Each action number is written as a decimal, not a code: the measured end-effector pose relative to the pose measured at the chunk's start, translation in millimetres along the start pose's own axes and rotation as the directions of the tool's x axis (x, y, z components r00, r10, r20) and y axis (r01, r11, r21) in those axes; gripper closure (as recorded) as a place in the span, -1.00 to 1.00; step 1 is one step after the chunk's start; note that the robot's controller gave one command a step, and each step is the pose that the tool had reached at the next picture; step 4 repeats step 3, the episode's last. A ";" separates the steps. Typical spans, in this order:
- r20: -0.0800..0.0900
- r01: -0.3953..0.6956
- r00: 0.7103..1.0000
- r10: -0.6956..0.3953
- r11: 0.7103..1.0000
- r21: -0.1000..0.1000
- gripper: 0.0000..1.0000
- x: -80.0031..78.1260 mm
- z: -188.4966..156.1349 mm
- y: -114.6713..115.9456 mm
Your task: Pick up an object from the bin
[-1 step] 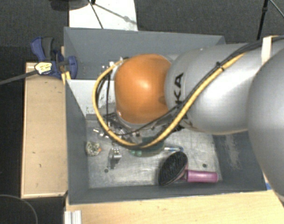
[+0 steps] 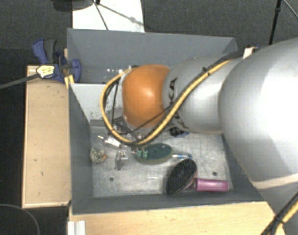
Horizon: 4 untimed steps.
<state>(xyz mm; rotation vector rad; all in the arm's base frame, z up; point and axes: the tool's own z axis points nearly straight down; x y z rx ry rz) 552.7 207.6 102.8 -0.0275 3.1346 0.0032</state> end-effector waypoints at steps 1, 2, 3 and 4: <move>-0.003 0.072 0.997 -0.072 0.997 0.001 -1.00 -28.8 30.1 -18.4; -0.003 0.067 0.998 -0.067 0.998 -0.001 1.00 -28.4 28.7 -16.9; 0.003 0.083 0.997 -0.083 0.997 -0.002 1.00 -8.9 -104.6 -0.5; 0.003 0.083 0.997 -0.083 0.997 -0.002 1.00 -8.9 -104.6 -0.5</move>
Offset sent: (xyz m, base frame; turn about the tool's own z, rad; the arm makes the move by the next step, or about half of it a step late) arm 0.0279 -0.0166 -0.0293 -0.0739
